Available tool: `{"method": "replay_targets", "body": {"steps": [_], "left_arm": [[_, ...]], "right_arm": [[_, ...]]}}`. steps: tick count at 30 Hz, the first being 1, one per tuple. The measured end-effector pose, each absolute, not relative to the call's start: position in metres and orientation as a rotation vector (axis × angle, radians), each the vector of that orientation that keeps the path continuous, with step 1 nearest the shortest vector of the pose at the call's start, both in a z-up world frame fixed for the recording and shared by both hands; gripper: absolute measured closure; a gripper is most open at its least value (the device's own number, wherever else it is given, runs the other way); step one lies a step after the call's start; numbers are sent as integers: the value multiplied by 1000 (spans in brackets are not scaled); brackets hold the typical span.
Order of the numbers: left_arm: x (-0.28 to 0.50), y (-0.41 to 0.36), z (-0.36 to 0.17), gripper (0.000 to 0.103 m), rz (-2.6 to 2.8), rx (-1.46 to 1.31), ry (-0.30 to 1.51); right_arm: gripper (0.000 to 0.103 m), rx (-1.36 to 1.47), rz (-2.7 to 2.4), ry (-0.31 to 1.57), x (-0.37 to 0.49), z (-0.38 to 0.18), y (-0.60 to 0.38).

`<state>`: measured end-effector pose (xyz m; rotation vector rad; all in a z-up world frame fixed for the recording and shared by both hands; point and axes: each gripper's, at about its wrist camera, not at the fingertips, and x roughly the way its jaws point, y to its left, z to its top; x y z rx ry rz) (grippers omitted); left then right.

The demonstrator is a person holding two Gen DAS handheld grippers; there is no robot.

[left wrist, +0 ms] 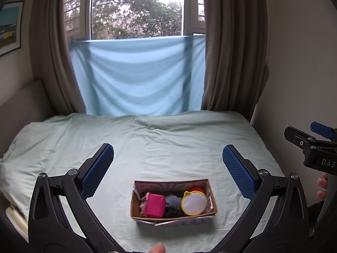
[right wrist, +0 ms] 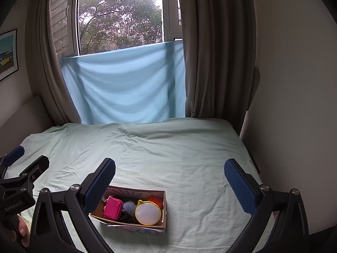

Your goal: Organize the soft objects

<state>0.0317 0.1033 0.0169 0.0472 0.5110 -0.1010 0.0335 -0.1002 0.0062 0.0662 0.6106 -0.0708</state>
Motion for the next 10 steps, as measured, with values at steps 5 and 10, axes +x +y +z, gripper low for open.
{"method": "replay_targets", "body": {"steps": [5,10], "left_arm": [[35,96,18,0,-91,68,491],[44,91,13,0,-106,71,503]], "right_arm": [[0,72,-74,614,40,5,-101],[0,75,-74,624,49,1,-102]]}}
